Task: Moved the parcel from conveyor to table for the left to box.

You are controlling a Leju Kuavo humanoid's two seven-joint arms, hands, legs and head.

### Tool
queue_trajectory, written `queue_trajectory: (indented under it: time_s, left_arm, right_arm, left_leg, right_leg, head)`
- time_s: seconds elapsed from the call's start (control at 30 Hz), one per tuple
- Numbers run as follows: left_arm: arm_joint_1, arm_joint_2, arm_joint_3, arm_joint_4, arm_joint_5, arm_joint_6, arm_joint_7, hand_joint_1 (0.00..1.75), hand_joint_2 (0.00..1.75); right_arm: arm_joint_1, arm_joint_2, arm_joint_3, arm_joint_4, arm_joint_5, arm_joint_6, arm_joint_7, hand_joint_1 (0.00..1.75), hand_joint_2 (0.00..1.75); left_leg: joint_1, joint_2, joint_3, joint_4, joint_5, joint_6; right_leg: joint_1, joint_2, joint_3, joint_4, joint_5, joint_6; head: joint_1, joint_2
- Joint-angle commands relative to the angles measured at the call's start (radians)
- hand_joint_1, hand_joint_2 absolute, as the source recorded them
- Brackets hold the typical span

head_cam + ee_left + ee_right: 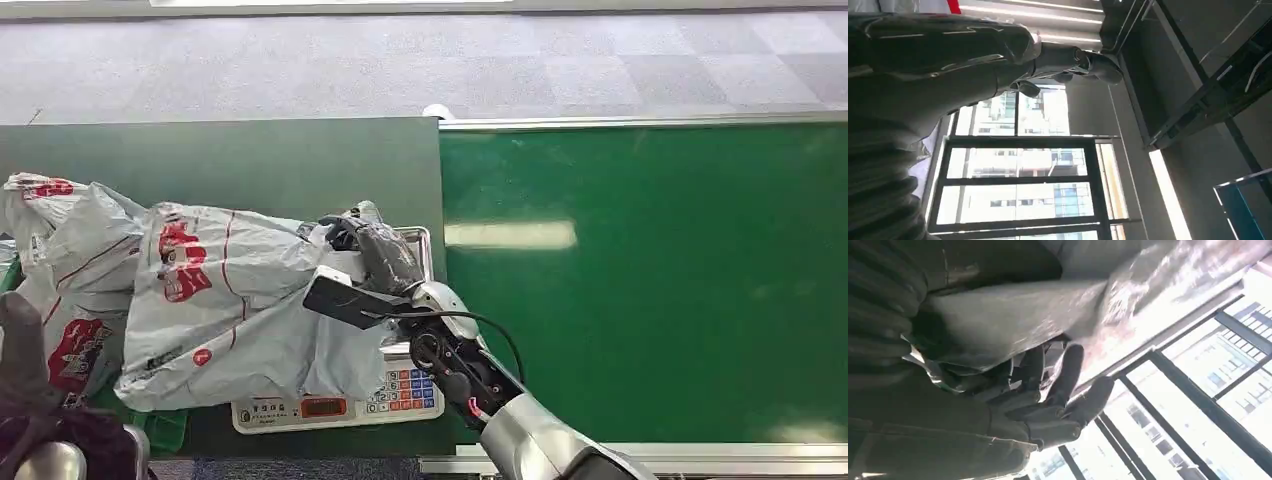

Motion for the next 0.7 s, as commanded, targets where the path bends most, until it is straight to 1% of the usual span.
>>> queue_trajectory:
  time_s: [0.03, 0.37, 0.43, 0.5, 0.53, 0.63, 0.67, 0.7]
  left_arm:
    - [-0.016, -0.04, 0.06, 0.004, -0.006, 0.007, -0.003, 0.0, 1.75]
    - [-0.016, -0.04, 0.06, 0.004, -0.006, 0.007, -0.003, 0.0, 1.75]
    - [-0.008, -0.031, 0.045, 0.016, -0.008, 0.004, -0.003, 0.0, 1.75]
    - [-0.011, -0.004, -0.012, 0.056, -0.04, 0.023, -0.003, 0.0, 1.75]
    - [-0.016, 0.047, -0.103, 0.106, -0.072, 0.078, -0.003, 0.0, 1.75]
    - [-0.048, 0.109, -0.232, 0.211, -0.112, 0.131, -0.003, 0.0, 1.75]
    - [-0.072, 0.126, -0.281, 0.272, -0.127, 0.132, -0.003, 0.0, 1.75]
    - [-0.098, 0.135, -0.317, 0.347, -0.158, 0.114, -0.003, 0.0, 1.75]
  right_arm:
    - [-0.022, 0.01, -0.018, 0.042, 0.002, -0.001, 0.004, 0.0, 1.75]
    - [-0.022, 0.01, -0.018, 0.042, 0.002, -0.001, 0.004, 0.0, 1.75]
    - [-0.022, 0.01, -0.025, 0.043, 0.001, -0.006, -0.001, 0.0, 1.75]
    - [-0.02, 0.01, -0.036, 0.045, 0.002, -0.005, -0.008, 0.0, 1.75]
    - [-0.019, 0.01, -0.046, 0.045, 0.006, -0.005, -0.016, 0.0, 1.75]
    - [-0.017, 0.01, -0.055, 0.04, 0.0, -0.002, -0.028, 0.0, 1.75]
    - [-0.017, 0.01, -0.057, 0.037, -0.001, -0.004, -0.03, 0.0, 1.75]
    - [-0.016, 0.01, -0.061, 0.03, -0.008, -0.004, -0.039, 0.0, 1.75]
  left_leg:
    - [0.0, -0.001, 0.001, 0.0, 0.0, 0.0]
    - [0.0, -0.001, 0.001, 0.0, 0.0, 0.0]
    - [0.0, -0.001, 0.001, 0.0, 0.0, 0.001]
    - [0.0, -0.001, 0.002, -0.001, 0.0, 0.0]
    - [-0.001, -0.002, 0.001, -0.001, 0.001, 0.0]
    - [-0.001, -0.006, 0.001, -0.001, 0.002, 0.0]
    - [-0.001, -0.006, 0.001, -0.001, 0.002, 0.0]
    - [-0.001, -0.008, 0.001, -0.002, 0.003, 0.0]
  right_leg:
    - [0.0, 0.0, 0.001, 0.0, 0.0, 0.0]
    - [0.0, 0.0, 0.001, 0.0, 0.0, 0.0]
    - [0.0, 0.0, 0.001, -0.001, 0.0, 0.0]
    - [0.0, 0.0, 0.002, -0.001, 0.0, 0.0]
    - [-0.001, -0.001, 0.002, -0.001, 0.0, 0.0]
    - [-0.001, -0.005, 0.002, -0.001, 0.0, 0.0]
    - [-0.001, -0.005, 0.002, -0.001, 0.0, 0.0]
    - [-0.001, -0.007, 0.002, -0.002, 0.0, 0.0]
  head:
    - [0.0, 0.0]
    - [0.0, 0.0]
    - [0.0, 0.0]
    - [0.0, 0.0]
    - [0.0, 0.0]
    - [0.0, 0.0]
    - [0.0, 0.0]
    - [0.0, 0.0]
